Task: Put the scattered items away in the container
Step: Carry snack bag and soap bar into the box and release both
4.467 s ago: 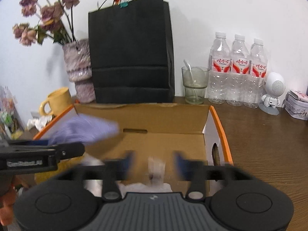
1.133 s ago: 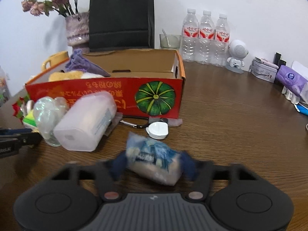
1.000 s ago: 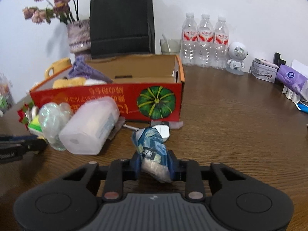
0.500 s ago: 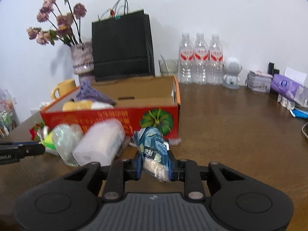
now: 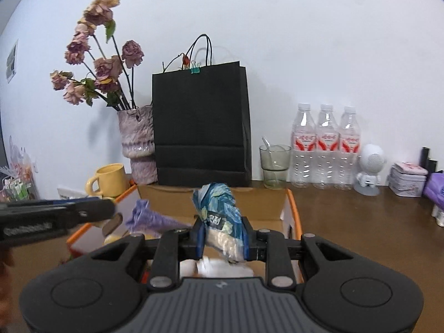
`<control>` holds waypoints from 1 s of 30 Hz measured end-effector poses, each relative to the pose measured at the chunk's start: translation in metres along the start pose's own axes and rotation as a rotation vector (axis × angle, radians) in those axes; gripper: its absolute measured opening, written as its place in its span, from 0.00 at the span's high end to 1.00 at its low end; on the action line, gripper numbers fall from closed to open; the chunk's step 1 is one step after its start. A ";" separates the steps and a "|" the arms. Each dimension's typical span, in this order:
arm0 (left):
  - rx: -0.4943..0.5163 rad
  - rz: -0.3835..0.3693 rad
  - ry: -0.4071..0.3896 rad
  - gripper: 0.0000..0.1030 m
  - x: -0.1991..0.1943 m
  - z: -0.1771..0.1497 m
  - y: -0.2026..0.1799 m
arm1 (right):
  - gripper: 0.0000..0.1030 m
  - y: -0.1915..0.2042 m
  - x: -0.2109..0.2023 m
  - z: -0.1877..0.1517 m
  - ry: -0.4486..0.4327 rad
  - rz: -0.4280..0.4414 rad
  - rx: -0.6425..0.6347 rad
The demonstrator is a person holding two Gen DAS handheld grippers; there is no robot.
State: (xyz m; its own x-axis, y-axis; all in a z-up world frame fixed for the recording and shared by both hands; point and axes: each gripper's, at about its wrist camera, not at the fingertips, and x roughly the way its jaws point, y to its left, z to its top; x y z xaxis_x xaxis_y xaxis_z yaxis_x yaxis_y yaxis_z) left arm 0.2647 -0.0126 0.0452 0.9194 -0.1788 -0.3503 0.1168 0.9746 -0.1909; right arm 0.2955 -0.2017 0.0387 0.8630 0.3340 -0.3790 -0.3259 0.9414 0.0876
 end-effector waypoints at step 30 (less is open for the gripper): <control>0.007 0.123 0.093 0.00 0.079 0.004 0.022 | 0.00 -0.013 0.085 -0.001 0.197 -0.087 -0.055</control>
State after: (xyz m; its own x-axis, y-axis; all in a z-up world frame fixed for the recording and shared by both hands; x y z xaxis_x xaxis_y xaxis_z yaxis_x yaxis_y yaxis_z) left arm 0.3417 -0.0052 0.0167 0.8880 -0.0695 -0.4545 0.0085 0.9908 -0.1348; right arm 0.3727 -0.1856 0.0043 0.7983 0.2307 -0.5564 -0.2788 0.9604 -0.0018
